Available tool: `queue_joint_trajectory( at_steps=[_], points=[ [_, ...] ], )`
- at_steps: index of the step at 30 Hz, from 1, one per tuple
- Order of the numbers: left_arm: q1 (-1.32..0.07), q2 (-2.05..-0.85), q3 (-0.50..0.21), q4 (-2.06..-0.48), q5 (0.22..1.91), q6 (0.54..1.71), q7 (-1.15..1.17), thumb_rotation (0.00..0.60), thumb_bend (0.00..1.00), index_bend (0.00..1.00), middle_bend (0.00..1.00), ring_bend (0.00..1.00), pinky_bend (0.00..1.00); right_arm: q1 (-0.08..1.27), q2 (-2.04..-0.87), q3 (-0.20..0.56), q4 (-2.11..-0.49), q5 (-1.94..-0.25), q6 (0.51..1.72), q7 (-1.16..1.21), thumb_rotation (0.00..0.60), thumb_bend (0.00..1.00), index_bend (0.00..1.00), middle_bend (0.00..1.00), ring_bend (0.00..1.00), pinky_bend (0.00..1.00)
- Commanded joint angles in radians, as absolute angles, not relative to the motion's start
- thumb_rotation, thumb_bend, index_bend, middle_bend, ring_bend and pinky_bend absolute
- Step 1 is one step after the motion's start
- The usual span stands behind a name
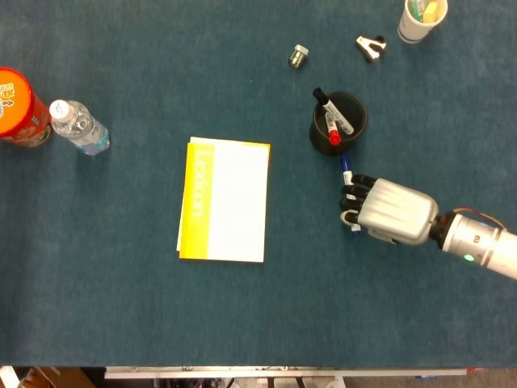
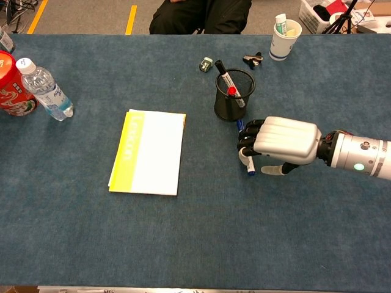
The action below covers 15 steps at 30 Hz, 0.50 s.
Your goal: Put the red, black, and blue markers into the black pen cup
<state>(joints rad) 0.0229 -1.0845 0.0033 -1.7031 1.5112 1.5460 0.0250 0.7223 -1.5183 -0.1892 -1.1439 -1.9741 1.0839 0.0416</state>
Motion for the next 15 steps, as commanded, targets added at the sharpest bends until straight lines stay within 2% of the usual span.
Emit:
queue_joint_trajectory(
  at_steps=[1, 15],
  points=[
    [0.023, -1.084, 0.004, -1.702, 1.511, 1.545, 0.022, 0.6, 0.48, 0.17, 0.2, 0.2, 0.2, 0.722, -1.536, -0.192, -1.123, -1.975, 1.095, 0.036, 0.6, 0.27, 0.45, 0.37, 0.23, 0.23],
    [0.025, -1.081, 0.006, -1.695, 1.508, 1.54, 0.013, 0.6, 0.48, 0.17, 0.2, 0.2, 0.2, 0.722, -1.583, -0.203, -1.058, -1.966, 1.114, 0.01, 0.6, 0.27, 0.45, 0.37, 0.23, 0.23]
  ],
)
